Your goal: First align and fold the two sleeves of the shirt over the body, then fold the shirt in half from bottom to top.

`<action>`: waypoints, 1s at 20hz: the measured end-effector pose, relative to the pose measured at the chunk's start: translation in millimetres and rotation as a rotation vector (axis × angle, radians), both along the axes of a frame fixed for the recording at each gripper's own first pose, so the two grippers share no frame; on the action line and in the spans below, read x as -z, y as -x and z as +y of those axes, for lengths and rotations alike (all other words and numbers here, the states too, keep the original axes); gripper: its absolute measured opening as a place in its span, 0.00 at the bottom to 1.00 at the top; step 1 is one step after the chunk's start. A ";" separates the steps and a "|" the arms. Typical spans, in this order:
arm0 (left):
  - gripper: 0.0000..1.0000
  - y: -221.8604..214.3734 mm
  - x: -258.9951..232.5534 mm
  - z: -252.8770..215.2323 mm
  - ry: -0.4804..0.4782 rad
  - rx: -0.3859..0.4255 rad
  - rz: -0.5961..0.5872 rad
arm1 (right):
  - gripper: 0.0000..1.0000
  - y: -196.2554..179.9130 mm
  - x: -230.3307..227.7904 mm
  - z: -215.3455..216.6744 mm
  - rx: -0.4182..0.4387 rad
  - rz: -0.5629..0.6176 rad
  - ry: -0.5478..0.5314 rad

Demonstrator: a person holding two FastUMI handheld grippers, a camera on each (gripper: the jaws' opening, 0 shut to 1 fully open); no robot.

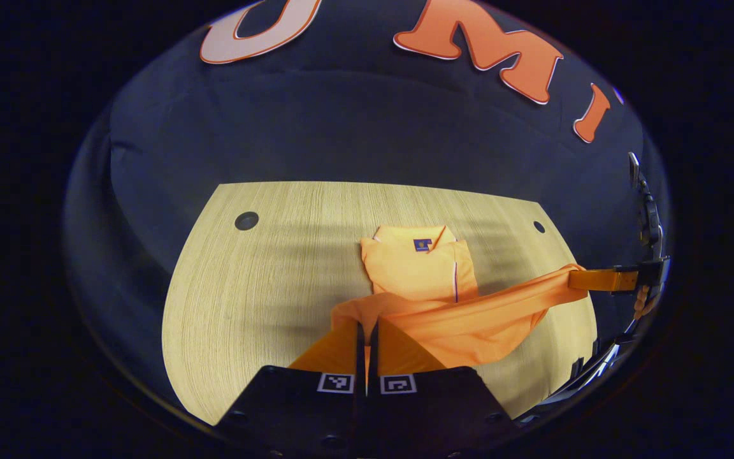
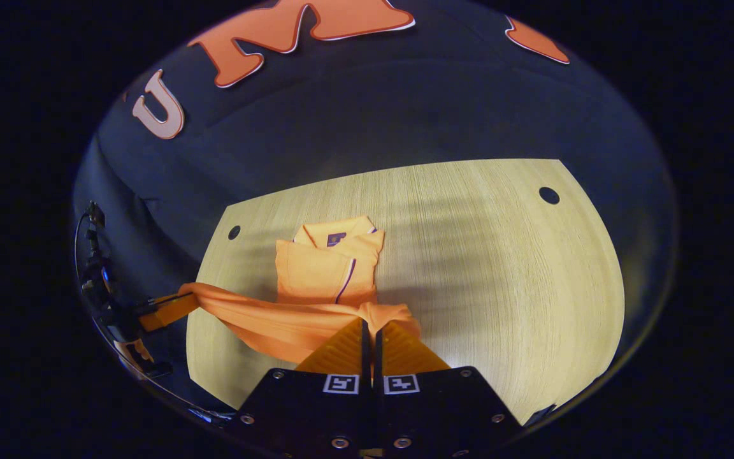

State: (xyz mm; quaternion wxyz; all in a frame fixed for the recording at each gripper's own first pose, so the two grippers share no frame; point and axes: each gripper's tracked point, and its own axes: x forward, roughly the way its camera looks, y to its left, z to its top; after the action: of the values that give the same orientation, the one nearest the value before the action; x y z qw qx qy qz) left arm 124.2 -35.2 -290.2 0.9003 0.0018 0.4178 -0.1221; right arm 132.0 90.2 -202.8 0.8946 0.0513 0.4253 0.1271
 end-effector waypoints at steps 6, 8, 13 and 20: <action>0.00 -66.9 20.2 -11.1 0.000 -0.005 0.007 | 0.00 -64.2 13.0 5.8 0.015 -0.022 0.040; 0.01 -85.3 30.9 -12.5 0.002 -0.013 0.012 | 0.00 -83.3 26.5 6.0 0.034 -0.009 0.037; 0.01 -121.9 70.3 -15.7 0.041 -0.050 0.062 | 0.00 -126.6 65.9 4.3 0.093 0.042 0.012; 0.12 -140.1 107.2 1.1 -0.048 -0.092 0.121 | 0.02 -150.4 107.9 2.1 0.174 0.098 0.040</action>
State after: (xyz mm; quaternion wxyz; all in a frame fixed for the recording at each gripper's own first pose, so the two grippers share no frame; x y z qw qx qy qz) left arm 264.3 -34.1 -397.4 0.8776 -0.0032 0.4740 -0.0707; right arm 282.4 92.3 -310.7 0.8811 0.0763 0.4652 0.0375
